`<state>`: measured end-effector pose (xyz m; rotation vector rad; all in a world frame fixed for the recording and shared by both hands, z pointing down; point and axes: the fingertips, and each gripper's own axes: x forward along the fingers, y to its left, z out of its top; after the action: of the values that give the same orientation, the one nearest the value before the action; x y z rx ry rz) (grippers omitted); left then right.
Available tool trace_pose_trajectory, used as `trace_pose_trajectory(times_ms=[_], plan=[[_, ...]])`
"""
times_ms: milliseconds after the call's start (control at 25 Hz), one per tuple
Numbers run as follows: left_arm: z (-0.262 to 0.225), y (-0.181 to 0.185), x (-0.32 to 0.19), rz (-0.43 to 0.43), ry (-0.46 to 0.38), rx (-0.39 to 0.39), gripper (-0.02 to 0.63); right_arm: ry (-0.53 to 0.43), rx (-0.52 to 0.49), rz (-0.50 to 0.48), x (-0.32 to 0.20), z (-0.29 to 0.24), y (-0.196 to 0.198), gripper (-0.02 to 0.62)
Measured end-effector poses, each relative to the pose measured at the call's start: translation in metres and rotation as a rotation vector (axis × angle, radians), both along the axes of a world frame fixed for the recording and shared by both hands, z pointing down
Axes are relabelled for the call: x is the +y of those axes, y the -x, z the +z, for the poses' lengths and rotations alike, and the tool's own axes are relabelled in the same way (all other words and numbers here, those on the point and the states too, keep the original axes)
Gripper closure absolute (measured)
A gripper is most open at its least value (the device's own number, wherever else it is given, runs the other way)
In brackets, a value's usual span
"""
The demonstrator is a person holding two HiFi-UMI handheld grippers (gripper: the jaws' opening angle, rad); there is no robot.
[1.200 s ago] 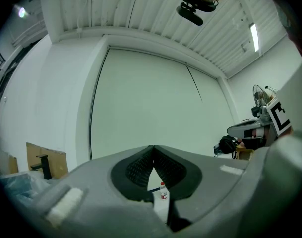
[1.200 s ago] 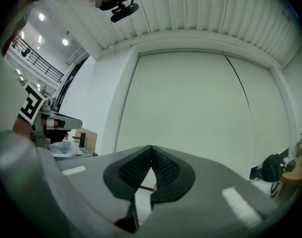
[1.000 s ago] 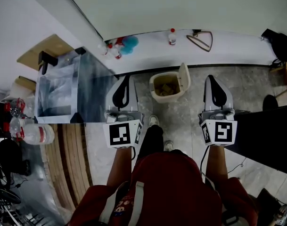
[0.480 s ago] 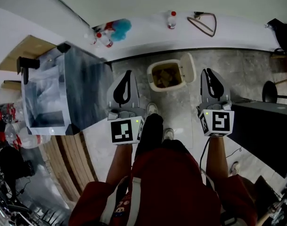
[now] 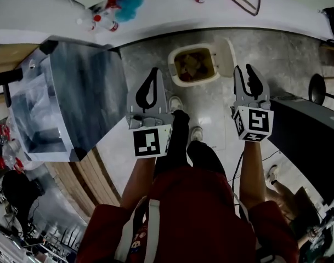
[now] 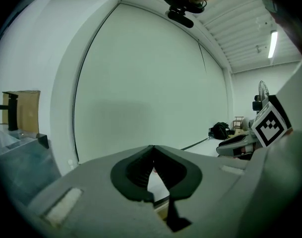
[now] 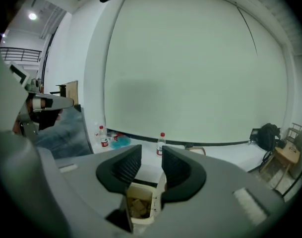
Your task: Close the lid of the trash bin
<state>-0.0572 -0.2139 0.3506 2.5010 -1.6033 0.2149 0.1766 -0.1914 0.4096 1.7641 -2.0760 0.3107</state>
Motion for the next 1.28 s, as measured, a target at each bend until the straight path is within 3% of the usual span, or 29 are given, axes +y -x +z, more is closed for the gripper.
trace_pose_trajectory(times_ms=[440,720,1000,1280], plan=[[0.08,-0.014,-0.015,0.051,0.092,-0.008,0.601,0.24,-0.002,0.05,-0.011,0.13,-0.026,0.383],[0.108,-0.013,-0.012,0.066,0.139,-0.007,0.601,0.36,-0.013,0.081,-0.002,0.184,-0.035,0.357],[0.117,-0.014,-0.011,0.073,0.154,-0.006,0.601,0.394,-0.021,0.089,0.002,0.197,-0.037,0.353],[0.121,-0.016,-0.012,0.06,0.155,0.0,0.601,0.407,-0.024,0.026,0.006,0.199,-0.016,0.351]])
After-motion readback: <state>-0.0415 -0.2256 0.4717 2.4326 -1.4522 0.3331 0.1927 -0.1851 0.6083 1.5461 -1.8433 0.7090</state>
